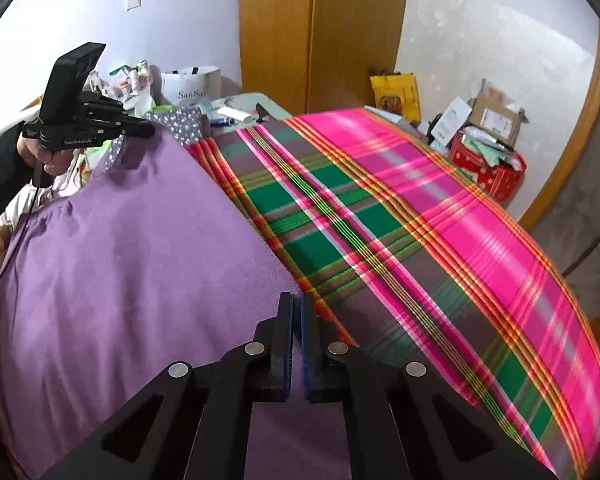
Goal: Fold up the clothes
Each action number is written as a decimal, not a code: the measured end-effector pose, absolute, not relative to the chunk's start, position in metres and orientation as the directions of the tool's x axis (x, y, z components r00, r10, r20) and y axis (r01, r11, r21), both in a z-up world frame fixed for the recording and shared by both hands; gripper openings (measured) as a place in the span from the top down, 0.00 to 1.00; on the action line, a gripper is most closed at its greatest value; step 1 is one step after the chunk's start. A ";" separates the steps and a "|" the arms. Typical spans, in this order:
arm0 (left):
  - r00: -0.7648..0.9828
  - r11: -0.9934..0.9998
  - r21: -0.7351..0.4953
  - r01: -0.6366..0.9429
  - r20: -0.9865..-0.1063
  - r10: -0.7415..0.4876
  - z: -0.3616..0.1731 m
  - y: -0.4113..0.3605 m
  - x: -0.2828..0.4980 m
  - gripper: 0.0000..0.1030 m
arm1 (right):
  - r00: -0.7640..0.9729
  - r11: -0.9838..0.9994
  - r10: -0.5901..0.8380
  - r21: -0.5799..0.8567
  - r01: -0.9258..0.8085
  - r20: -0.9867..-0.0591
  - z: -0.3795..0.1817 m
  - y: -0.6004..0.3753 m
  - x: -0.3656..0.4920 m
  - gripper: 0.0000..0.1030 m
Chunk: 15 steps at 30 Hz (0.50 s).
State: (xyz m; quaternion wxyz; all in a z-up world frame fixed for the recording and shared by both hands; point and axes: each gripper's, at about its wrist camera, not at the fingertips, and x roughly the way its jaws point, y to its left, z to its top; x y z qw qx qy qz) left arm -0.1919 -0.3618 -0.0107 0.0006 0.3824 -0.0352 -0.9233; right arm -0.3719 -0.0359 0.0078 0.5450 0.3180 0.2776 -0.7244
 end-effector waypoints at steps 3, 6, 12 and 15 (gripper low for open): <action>-0.719 -0.998 0.063 -0.017 -0.694 -0.031 -0.003 -0.359 -0.180 0.96 | -0.215 -0.256 -0.628 -0.063 0.965 -0.748 0.018 -0.028 -0.361 0.97; -0.733 -0.998 0.055 -0.013 -0.680 -0.028 0.005 -0.354 -0.165 0.96 | -0.223 -0.255 -0.639 -0.071 0.964 -0.736 0.027 -0.021 -0.348 0.97; -0.750 -0.998 0.054 -0.012 -0.661 -0.027 0.016 -0.343 -0.136 0.96 | -0.239 -0.254 -0.653 -0.089 0.963 -0.719 0.040 -0.005 -0.320 0.97; -0.759 -0.999 0.047 -0.013 -0.651 -0.021 0.021 -0.337 -0.122 0.96 | -0.245 -0.255 -0.660 -0.095 0.962 -0.711 0.046 0.003 -0.307 0.97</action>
